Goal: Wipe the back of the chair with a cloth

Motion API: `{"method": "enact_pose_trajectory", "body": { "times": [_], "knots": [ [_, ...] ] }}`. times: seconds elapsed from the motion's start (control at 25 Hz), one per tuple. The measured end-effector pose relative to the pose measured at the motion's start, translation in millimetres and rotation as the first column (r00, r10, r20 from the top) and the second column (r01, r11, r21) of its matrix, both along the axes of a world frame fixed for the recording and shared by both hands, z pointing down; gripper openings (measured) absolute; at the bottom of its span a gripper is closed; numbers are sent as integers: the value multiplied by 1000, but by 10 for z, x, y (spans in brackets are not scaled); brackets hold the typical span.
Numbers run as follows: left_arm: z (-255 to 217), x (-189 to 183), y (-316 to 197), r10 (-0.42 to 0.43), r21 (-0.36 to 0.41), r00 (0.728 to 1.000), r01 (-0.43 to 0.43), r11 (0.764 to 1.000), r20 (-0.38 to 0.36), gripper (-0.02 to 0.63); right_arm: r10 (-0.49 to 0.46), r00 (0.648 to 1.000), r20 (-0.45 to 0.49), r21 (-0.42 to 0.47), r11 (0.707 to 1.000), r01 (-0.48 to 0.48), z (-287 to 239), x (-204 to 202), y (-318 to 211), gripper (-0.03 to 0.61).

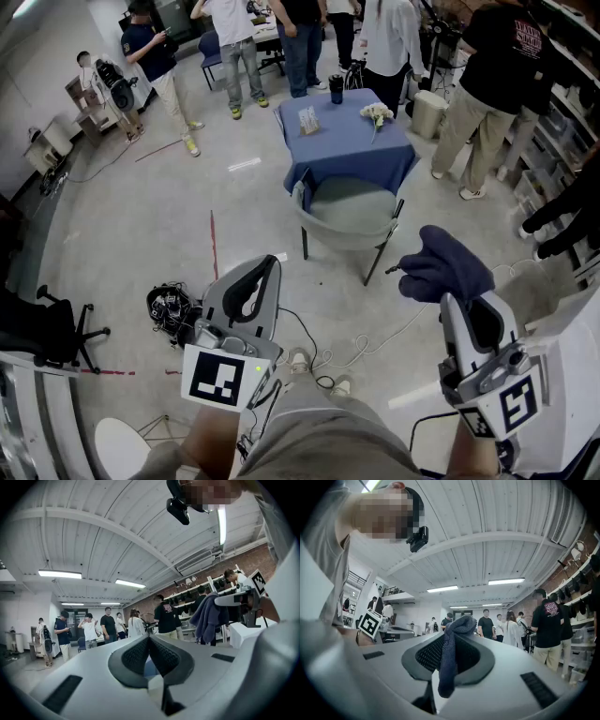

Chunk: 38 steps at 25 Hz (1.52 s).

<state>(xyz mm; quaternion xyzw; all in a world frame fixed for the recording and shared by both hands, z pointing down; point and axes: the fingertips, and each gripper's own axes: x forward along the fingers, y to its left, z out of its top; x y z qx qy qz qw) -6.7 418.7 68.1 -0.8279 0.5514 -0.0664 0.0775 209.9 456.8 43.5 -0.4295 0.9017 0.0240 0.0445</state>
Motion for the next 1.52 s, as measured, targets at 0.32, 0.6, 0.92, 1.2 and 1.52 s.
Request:
{"method": "enact_pose_trajectory", "body": {
  "times": [0.32,0.6,0.92,1.2,1.52],
  "knots": [
    [-28,-14,58,-8,-1,1000,8,1000,-1,18,7,998,59,-22,1000,-5,-30,68,8,69],
    [-67,-22,65,-20,-2,1000,20,1000,3,17,-19,998,51,-30,999,20,-20,34,-1,69],
    [-75,-159,69,-78,22,992,81,997,-98,230,-36,998,54,-45,998,39,122,36,-69,69],
    [-47,-245,-1,-102,32,992,105,994,-71,229,-58,997,49,-42,997,60,155,-12,-209,69],
    [247,-384,-328,-106,25,992,108,994,-71,229,-54,998,19,-42,998,54,459,-71,-490,69]
  ]
}}
